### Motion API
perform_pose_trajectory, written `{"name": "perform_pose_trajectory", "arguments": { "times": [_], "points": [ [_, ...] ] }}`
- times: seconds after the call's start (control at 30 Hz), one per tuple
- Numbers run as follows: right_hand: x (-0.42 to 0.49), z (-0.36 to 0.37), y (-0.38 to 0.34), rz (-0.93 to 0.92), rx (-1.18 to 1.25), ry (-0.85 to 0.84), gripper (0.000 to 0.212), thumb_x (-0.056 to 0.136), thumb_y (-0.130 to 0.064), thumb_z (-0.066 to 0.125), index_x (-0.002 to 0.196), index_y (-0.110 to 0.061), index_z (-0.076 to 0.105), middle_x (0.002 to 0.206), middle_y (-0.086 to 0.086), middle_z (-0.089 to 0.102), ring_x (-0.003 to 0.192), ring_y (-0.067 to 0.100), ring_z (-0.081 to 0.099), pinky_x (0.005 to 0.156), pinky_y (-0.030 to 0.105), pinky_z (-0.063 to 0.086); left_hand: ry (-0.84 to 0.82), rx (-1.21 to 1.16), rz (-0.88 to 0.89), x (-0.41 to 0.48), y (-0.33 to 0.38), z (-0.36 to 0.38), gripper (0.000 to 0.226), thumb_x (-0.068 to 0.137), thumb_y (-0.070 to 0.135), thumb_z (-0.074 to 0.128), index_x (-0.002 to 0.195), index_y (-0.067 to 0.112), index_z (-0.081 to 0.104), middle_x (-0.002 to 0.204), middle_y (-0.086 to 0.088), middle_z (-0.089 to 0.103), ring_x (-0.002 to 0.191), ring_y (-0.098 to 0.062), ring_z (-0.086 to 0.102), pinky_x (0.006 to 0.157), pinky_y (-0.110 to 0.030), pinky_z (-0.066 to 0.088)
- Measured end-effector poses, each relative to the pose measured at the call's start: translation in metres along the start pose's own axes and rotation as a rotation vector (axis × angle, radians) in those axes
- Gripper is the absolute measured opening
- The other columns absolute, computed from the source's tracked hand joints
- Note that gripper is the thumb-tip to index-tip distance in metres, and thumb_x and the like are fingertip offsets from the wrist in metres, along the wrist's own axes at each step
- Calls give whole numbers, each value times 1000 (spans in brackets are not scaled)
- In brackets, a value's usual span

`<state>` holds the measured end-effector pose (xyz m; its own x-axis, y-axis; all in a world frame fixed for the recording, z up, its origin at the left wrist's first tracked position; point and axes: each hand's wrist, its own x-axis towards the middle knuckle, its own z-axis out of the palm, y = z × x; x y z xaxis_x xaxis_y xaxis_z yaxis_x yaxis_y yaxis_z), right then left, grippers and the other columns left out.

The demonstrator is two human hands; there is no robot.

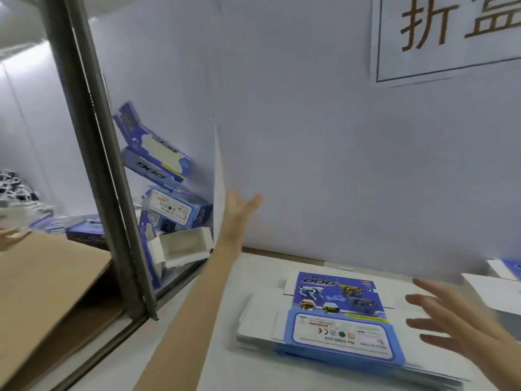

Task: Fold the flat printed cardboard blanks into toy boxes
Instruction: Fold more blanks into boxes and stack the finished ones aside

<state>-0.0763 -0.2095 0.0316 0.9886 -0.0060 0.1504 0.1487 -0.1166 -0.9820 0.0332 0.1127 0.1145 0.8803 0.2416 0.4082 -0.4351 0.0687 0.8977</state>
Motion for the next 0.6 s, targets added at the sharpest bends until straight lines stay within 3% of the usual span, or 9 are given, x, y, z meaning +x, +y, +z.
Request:
{"name": "perform_pose_trajectory", "arguments": {
  "times": [0.07, 0.1, 0.17, 0.23, 0.27, 0.33, 0.5, 0.6],
  "points": [
    [1, 1, 5, 31, -59, 3, 28, 88, -19, 58, 114, -29, 63, 105, -3, 71, 92, 22, 70, 77, 38, 50, -371, 327, -87, -34, -37, 27, 45, 91, 15, 63, 133, 22, 48, 116, 4, 58, 105, -9, 55, 73, -6, 48],
    [1, 2, 9, 42, -116, -2, 28, 90, -16, 58, 115, -28, 63, 108, -2, 69, 95, 22, 67, 80, 38, 49, -579, 499, -141, -53, -58, 40, 52, 88, 25, 68, 136, 27, 48, 127, 6, 56, 113, -10, 53, 80, -9, 48],
    [2, 6, 16, 48, -266, -13, 28, 91, -17, 60, 117, -27, 61, 113, -4, 65, 105, 18, 62, 85, 33, 45, -902, 742, -255, -85, -91, 62, 66, 80, 47, 72, 139, 44, 41, 150, 14, 37, 135, -10, 36, 106, -30, 37],
    [2, 8, 25, 38, -500, -30, 33, 93, -22, 59, 126, -29, 54, 124, -6, 58, 115, 13, 53, 91, 25, 39, -1087, 935, -276, -105, -109, 76, 79, 78, 55, 70, 144, 51, 26, 160, 14, 11, 147, -16, 8, 118, -53, 6],
    [2, 8, 29, 29, -633, -40, 38, 95, -26, 57, 131, -29, 49, 131, -6, 53, 120, 10, 48, 95, 23, 36, -1124, 1046, -221, -109, -112, 80, 84, 79, 53, 70, 147, 49, 20, 161, 11, 2, 148, -18, -2, 116, -57, -6],
    [2, 6, 32, 42, -774, -52, 43, 97, -31, 52, 139, -31, 40, 142, -8, 44, 129, 9, 40, 104, 22, 30, -1134, 1180, -141, -110, -110, 87, 87, 82, 45, 70, 150, 43, 16, 162, 5, -2, 148, -22, -5, 115, -57, -10],
    [4, -3, 36, 121, -814, -52, 45, 99, -36, 48, 142, -32, 36, 148, -9, 37, 131, 9, 38, 105, 23, 31, -1152, 1280, -139, -116, -94, 97, 79, 86, 31, 68, 151, 37, 23, 159, 3, 19, 144, -25, 19, 113, -43, 23],
    [5, -12, 33, 64, -758, 40, 41, 98, -31, 51, 138, -31, 43, 144, -8, 43, 127, 8, 41, 97, 19, 30, -1075, 1233, 4, -117, -83, 98, 38, 89, 20, 60, 127, 26, 57, 124, -5, 56, 111, -23, 51, 82, -32, 41]
  ]
}}
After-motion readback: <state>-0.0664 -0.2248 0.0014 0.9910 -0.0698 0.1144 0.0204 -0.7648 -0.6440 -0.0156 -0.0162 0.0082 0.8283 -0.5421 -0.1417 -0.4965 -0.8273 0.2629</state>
